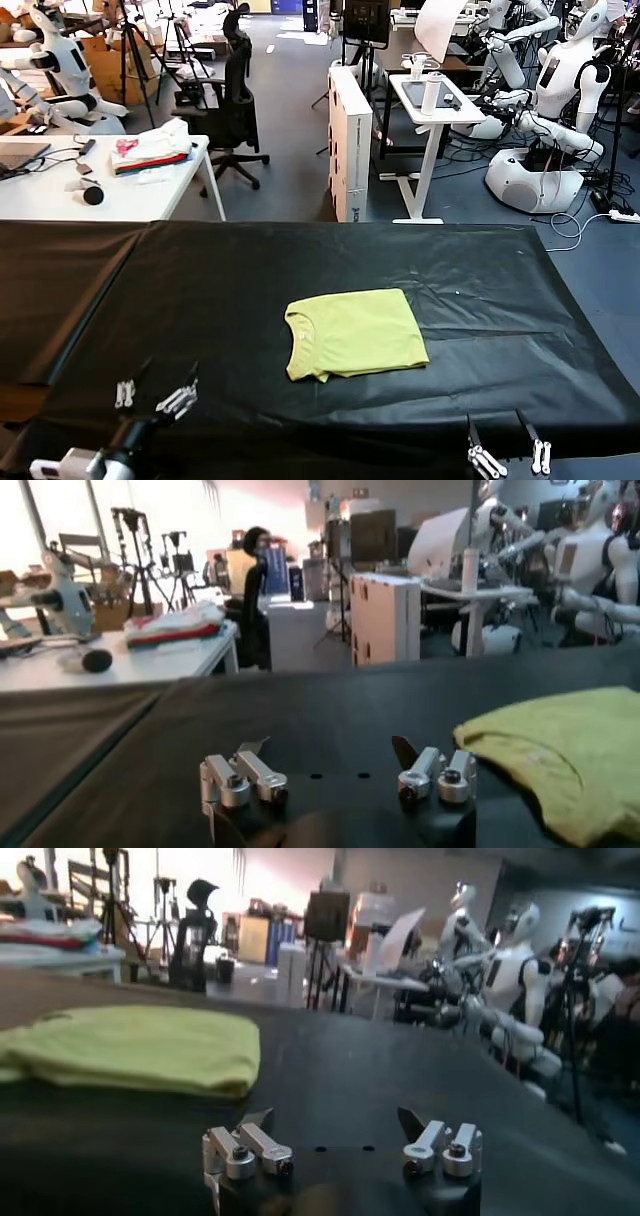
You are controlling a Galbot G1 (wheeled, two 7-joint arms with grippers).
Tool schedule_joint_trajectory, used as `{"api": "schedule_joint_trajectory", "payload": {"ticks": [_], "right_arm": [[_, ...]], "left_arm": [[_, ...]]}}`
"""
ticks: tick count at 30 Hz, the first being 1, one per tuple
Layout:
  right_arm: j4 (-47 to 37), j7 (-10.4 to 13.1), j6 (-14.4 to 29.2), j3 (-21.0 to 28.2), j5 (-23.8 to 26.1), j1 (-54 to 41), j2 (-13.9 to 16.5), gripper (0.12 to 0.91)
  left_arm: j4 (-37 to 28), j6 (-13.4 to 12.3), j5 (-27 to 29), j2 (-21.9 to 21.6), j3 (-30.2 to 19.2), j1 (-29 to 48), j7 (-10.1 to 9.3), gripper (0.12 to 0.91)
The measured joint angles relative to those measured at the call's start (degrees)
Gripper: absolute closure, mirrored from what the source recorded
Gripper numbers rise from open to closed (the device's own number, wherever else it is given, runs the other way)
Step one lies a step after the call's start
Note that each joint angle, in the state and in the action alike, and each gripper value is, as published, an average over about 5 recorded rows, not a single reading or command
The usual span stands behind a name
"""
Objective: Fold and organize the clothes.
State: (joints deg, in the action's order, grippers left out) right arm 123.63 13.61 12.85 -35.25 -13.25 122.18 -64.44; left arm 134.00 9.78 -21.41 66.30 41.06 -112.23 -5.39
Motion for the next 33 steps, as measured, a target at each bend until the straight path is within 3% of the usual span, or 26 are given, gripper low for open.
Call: {"api": "schedule_joint_trajectory", "payload": {"ticks": [8, 20, 33], "right_arm": [[2.6, -0.5, -6.3, 1.2, -2.0, 0.8, 0.3, 0.118], [5.8, -0.7, -8.1, 0.4, -1.7, 1.2, 0.9, 0.118], [6.3, -0.5, -9.9, 1.5, 0.0, 1.7, 0.9, 0.118]], "left_arm": [[0.1, 1.2, 0.0, 0.1, 0.1, -3.6, -0.35, 0.123], [-0.9, -2.1, 0.4, 3.0, 0.4, -9.8, -0.32, 0.123], [-0.9, -2.5, 0.4, 4.2, 0.4, -12.6, 0.87, 0.123]]}}
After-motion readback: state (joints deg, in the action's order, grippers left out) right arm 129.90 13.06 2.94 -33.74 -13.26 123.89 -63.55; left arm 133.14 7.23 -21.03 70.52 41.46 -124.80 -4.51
